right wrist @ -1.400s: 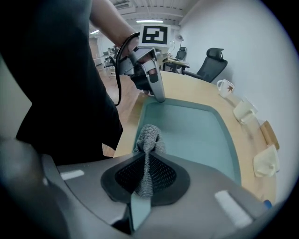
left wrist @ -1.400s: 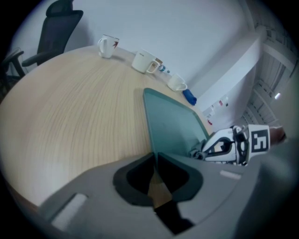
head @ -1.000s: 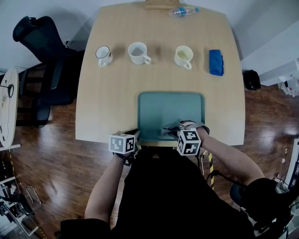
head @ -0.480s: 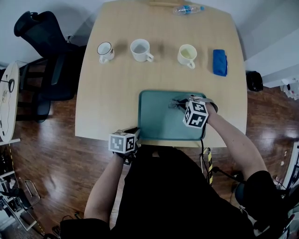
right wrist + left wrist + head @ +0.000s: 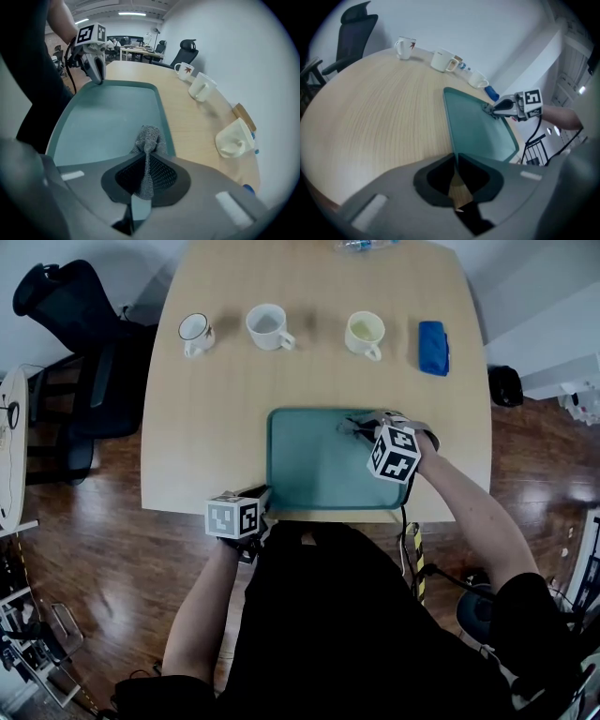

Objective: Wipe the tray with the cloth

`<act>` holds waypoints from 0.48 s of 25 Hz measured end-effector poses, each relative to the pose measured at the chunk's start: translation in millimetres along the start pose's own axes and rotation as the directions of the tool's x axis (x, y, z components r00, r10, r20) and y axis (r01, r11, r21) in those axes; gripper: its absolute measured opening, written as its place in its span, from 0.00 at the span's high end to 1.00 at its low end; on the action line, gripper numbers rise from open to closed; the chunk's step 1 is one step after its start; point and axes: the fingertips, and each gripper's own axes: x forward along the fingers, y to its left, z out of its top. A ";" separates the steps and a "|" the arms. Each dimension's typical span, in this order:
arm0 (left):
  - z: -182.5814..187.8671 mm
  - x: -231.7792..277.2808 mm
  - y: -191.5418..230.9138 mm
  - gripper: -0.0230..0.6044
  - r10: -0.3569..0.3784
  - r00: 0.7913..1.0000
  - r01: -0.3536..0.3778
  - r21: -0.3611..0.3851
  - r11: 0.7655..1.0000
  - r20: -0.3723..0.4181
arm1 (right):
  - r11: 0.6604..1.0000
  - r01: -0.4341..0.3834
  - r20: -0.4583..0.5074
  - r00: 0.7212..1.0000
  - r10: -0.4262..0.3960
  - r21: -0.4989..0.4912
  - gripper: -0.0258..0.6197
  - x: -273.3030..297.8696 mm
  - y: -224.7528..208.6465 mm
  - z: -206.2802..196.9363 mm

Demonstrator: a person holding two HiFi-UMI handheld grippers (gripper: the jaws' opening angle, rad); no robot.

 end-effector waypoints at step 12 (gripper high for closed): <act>-0.7 0.4 0.1 0.91 -0.009 1.000 0.009 -0.014 1.000 0.002 | 0.981 -0.184 0.056 0.981 0.188 -0.063 0.92 -38.5 146.2 -12.0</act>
